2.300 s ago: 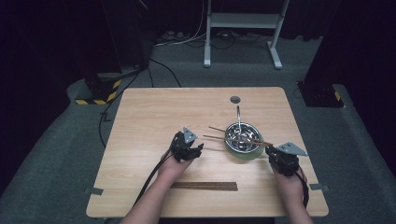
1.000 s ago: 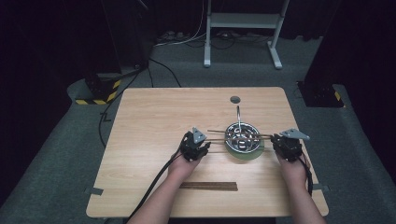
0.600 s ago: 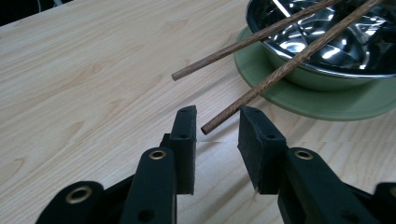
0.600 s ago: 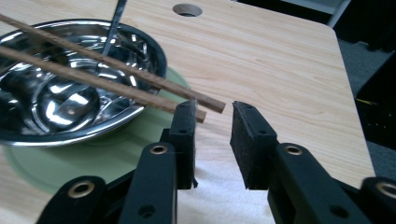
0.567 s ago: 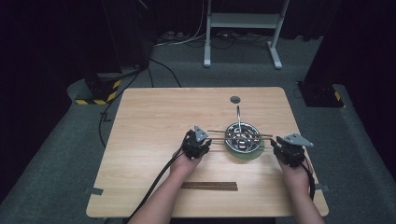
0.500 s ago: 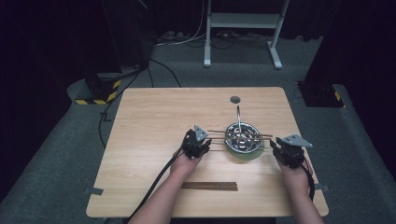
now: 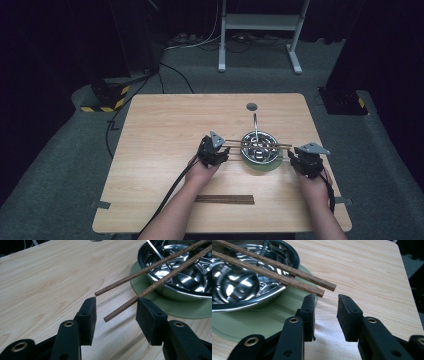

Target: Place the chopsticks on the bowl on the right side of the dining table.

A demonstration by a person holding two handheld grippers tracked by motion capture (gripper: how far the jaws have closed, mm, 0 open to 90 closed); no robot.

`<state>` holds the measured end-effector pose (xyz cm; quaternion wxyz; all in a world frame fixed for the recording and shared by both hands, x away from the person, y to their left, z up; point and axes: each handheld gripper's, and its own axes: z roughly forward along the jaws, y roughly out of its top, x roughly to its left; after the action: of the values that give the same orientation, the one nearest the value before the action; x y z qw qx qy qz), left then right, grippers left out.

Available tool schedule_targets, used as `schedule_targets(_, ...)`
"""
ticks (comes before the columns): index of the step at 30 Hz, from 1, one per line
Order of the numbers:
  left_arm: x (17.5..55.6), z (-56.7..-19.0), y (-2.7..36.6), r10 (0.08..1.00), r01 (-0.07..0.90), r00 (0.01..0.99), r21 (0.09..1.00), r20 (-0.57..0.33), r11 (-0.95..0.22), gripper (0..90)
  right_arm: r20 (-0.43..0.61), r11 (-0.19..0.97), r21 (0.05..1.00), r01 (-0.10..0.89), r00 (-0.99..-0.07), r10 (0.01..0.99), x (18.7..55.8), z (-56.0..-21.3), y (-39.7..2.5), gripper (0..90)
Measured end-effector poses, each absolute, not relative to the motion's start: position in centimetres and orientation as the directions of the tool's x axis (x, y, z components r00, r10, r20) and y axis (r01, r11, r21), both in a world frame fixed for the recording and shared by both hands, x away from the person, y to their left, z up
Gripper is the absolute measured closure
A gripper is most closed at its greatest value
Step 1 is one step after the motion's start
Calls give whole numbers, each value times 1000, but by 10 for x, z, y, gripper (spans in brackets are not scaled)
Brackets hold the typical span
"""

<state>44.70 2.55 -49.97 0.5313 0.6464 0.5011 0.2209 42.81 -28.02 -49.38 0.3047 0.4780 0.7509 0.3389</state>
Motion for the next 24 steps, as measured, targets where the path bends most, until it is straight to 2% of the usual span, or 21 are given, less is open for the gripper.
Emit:
schedule_targets(4,449,-500,26,887,415,393,908,-241,63,500,-127,304,794,526,-346,930,433,-493,-281,687)
schedule_targets(7,452,-502,24,887,419,376,903,-269,96,497,-130,308,794,524,-348,928,434,-491,-282,686)
schedule_targets(14,453,-503,23,879,436,402,898,-255,61,498,-150,338,793,507,-376,914,435,-490,-281,674)
schedule_targets(21,453,-504,20,877,424,396,901,-274,90,495,-160,359,783,508,-393,905,436,-492,-278,672)
schedule_targets(24,454,-504,22,883,420,399,905,-246,63,489,-161,359,782,509,-392,906,436,-493,-277,668)
